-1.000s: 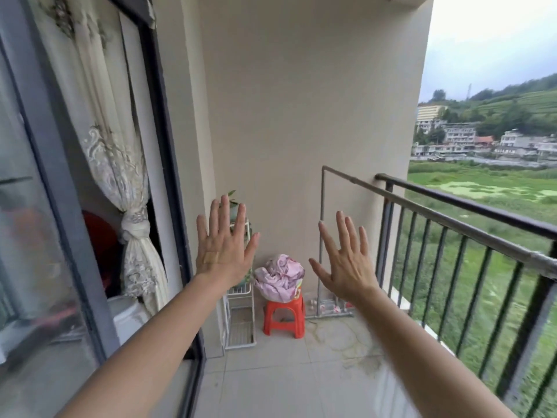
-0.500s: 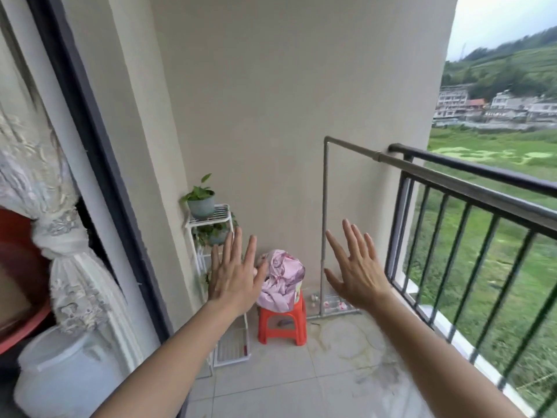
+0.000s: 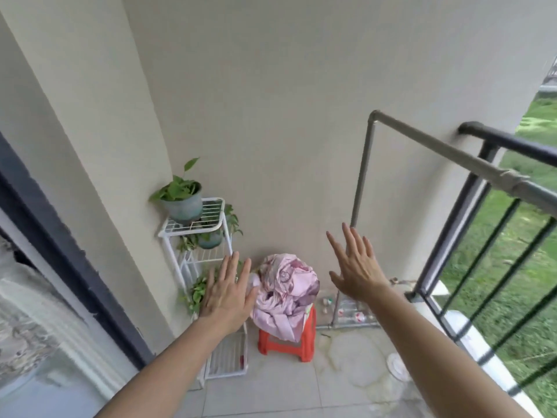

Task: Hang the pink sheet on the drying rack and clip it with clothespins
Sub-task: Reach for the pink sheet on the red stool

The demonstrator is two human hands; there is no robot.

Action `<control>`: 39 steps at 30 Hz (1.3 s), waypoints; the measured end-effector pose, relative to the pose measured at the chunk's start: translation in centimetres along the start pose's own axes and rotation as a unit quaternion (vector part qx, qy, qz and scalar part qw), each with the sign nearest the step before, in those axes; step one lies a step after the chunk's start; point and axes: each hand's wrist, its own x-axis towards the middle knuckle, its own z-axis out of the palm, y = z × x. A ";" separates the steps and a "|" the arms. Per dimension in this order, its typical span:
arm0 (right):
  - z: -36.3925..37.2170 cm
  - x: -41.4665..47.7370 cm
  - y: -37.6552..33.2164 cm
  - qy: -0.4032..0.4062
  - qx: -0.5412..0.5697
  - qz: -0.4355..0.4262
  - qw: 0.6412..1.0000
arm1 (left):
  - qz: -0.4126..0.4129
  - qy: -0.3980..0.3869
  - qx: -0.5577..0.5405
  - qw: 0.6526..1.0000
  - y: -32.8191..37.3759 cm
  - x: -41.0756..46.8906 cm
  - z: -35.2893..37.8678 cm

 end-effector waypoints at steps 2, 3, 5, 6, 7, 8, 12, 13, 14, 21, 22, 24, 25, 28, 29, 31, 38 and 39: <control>2.9 3.9 -0.3 -0.022 -0.003 -0.014 1.000 | 0.003 -0.026 -0.007 1.000 -1.0 3.7 2.8; 4.5 5.9 -0.4 -0.033 -0.003 -0.018 0.999 | 0.007 -0.038 -0.011 0.999 -1.3 5.6 4.4; 8.0 9.8 -0.6 -0.058 0.003 -0.018 0.998 | 0.014 -0.068 -0.034 0.997 -2.1 9.7 7.8; 9.9 11.8 -0.6 -0.072 0.005 -0.014 0.997 | 0.015 -0.081 -0.046 0.996 -2.5 11.8 9.5; 11.7 13.8 -0.7 -0.088 0.005 -0.009 0.996 | 0.018 -0.091 -0.053 0.994 -2.9 13.8 11.2; 13.4 15.7 -0.7 -0.109 0.006 -0.007 0.994 | 0.026 -0.102 -0.058 0.993 -3.3 15.7 12.8; 19.2 23.2 -0.8 -0.180 0.009 0.000 0.984 | 0.046 -0.172 -0.100 0.979 -4.7 22.9 18.7; 20.1 24.9 -0.9 -0.187 0.018 0.004 0.982 | 0.046 -0.187 -0.118 0.974 -5.0 24.4 20.0; 21.2 26.5 -1.0 -0.193 0.028 0.010 0.981 | 0.047 -0.205 -0.135 0.968 -5.3 25.9 21.5; 35.8 31.3 -2.5 -0.247 0.105 0.034 0.963 | -0.023 -0.333 -0.280 0.900 -4.2 29.7 36.2; 38.7 31.4 -2.5 -0.254 0.100 0.006 0.962 | -0.033 -0.349 -0.287 0.892 -3.6 29.7 38.8; 44.4 31.4 -2.4 -0.265 0.088 -0.047 0.959 | -0.054 -0.371 -0.294 0.879 -2.6 29.0 43.9; 47.0 31.2 -2.3 -0.266 0.093 -0.050 0.958 | -0.068 -0.377 -0.295 0.875 -2.1 28.6 46.1; 53.5 30.1 -1.9 -0.288 0.140 0.005 0.947 | -0.119 -0.365 -0.256 0.887 -0.5 26.8 51.8; 55.2 29.6 -1.9 -0.301 0.153 0.028 0.941 | -0.133 -0.365 -0.221 0.895 0.1 26.2 53.3; 57.6 28.2 -1.8 -0.312 0.155 0.053 0.936 | -0.157 -0.350 -0.154 0.910 0.9 25.5 55.3; 57.7 27.9 -1.4 -0.244 0.185 0.089 0.948 | -0.142 -0.228 -0.115 0.956 0.2 28.8 54.0; 57.0 28.5 -1.4 -0.228 0.199 0.101 0.948 | -0.134 -0.199 -0.123 0.963 -0.2 29.4 52.8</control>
